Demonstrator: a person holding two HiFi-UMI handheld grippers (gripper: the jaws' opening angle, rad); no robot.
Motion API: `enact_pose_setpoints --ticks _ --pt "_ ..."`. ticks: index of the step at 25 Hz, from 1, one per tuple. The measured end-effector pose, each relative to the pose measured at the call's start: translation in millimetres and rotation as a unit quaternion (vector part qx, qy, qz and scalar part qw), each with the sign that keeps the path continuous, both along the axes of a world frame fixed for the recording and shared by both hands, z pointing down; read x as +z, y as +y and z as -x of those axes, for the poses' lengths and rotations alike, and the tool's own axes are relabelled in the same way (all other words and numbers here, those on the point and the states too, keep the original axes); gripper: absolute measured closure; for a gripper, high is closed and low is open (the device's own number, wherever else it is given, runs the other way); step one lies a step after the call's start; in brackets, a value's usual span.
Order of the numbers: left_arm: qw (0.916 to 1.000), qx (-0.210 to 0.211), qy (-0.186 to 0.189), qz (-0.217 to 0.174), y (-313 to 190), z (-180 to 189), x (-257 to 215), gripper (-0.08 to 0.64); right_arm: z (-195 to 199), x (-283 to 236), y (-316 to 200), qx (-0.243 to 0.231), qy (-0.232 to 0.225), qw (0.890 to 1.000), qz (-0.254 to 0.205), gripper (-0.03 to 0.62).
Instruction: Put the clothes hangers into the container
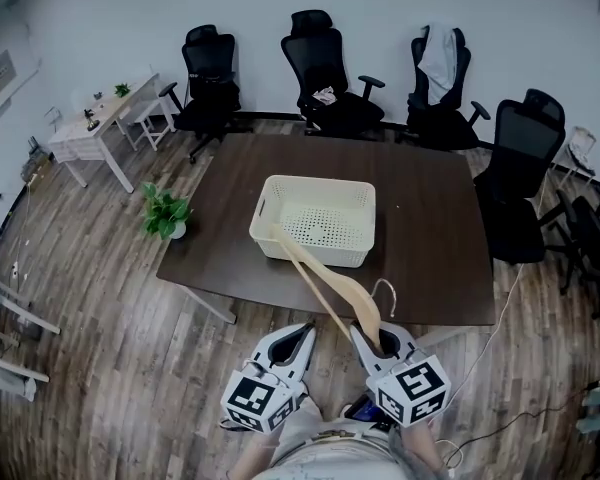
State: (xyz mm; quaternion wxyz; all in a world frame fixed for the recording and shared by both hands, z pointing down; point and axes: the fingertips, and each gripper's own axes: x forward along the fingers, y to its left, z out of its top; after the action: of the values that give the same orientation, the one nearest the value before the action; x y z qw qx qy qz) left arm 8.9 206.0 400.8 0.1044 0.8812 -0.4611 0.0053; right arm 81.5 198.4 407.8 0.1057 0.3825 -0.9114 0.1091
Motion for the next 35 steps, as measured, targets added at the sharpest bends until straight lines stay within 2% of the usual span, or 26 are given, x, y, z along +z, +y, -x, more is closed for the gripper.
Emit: enact_pose_setpoints --ticks 13,22,35 --pt "0.9992 0.038 0.002 -0.008 -58.4 50.0 2.4 0.549 43.6 1.9 -60.2 0.044 0.005 0.999 -0.009 0.567" --pt "0.9985 0.055 0.005 -0.003 -78.5 81.3 11.5 0.549 60.8 9.4 -82.2 0.084 0.007 0.996 -0.002 0.566" --pt "0.9989 0.047 0.008 0.004 -110.5 87.8 12.4 0.549 72.7 8.2 -119.3 0.07 0.008 0.998 0.005 0.566"
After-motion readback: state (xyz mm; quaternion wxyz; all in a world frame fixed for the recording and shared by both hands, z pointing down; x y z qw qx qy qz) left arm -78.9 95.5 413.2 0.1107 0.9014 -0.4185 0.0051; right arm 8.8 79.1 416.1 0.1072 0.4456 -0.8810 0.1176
